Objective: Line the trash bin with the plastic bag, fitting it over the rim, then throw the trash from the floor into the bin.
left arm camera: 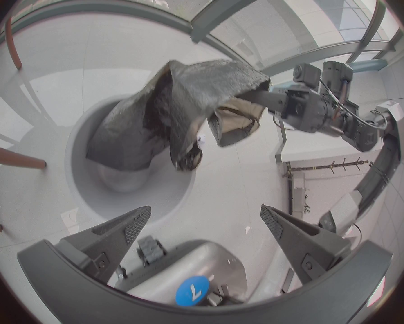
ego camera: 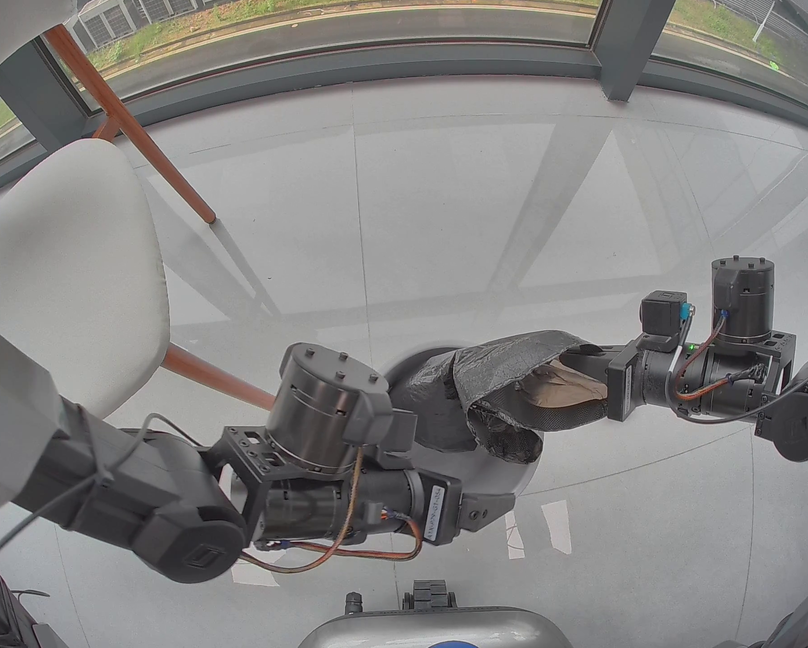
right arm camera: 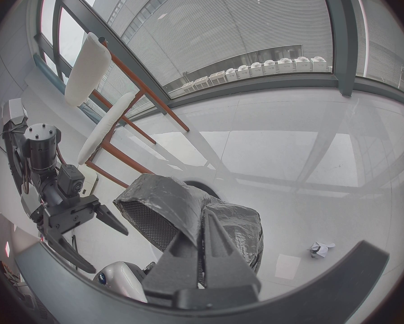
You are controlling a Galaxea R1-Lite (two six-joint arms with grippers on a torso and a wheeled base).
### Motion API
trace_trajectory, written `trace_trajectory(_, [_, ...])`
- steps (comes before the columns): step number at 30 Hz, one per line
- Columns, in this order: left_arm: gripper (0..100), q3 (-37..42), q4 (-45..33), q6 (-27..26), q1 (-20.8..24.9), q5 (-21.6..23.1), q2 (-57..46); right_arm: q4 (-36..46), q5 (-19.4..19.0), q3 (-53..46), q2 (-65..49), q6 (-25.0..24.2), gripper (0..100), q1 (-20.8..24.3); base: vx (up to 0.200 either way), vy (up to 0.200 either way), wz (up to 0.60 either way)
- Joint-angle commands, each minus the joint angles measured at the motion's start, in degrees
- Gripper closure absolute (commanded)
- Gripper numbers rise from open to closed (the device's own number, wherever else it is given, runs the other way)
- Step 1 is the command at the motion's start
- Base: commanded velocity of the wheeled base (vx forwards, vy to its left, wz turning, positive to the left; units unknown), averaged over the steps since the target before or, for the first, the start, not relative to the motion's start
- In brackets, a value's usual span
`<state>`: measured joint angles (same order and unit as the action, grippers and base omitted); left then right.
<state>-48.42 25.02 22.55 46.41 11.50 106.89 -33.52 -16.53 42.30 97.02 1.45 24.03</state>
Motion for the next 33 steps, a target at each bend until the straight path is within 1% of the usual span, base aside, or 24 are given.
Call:
trace_trajectory(1, [0,-1.76,6.71,1.00,1.40,-5.17,7.46,-0.05,0.62,0.15,-0.08,-0.13,100,-0.03,0.000,0.000,0.00])
trace_trajectory(3, [0,-1.76,11.28,2.41,2.02,-7.72,10.10,-0.05,0.71,0.15,-0.17,-0.40,100,-0.03,0.000,0.000,0.00])
trace_trajectory(6, [0,-1.33,14.89,4.34,2.11,-8.33,12.03,-0.05,1.41,0.15,-0.43,-1.36,100,-0.03,0.000,0.000,0.00])
trace_trajectory(9, [0,-0.89,15.33,4.52,2.11,-8.24,12.38,-0.05,1.68,0.15,-0.78,-2.33,100,0.05,0.000,0.000,0.00])
trace_trajectory(17, [0,-1.68,15.50,4.34,1.67,-8.51,14.67,-0.05,1.76,-0.03,-1.58,-2.59,100,0.32,0.000,0.000,0.00])
trace_trajectory(24, [0,-5.81,15.68,4.08,0.96,-10.35,18.18,-0.14,1.76,0.33,-1.66,-2.68,100,0.23,0.000,0.000,0.00])
trace_trajectory(29, [0,-7.04,18.84,3.81,0.61,-10.88,20.82,-0.14,1.68,0.15,-2.19,-2.59,100,0.23,0.000,0.000,0.00])
trace_trajectory(32, [0,-7.13,20.16,2.94,0.44,-11.06,22.14,-0.14,1.68,0.15,-2.45,-2.68,100,0.23,0.000,0.000,0.00])
trace_trajectory(33, [0,-7.21,20.78,2.41,0.00,-11.76,22.84,-0.14,1.68,0.24,-2.45,-2.68,100,0.14,0.000,0.000,0.00])
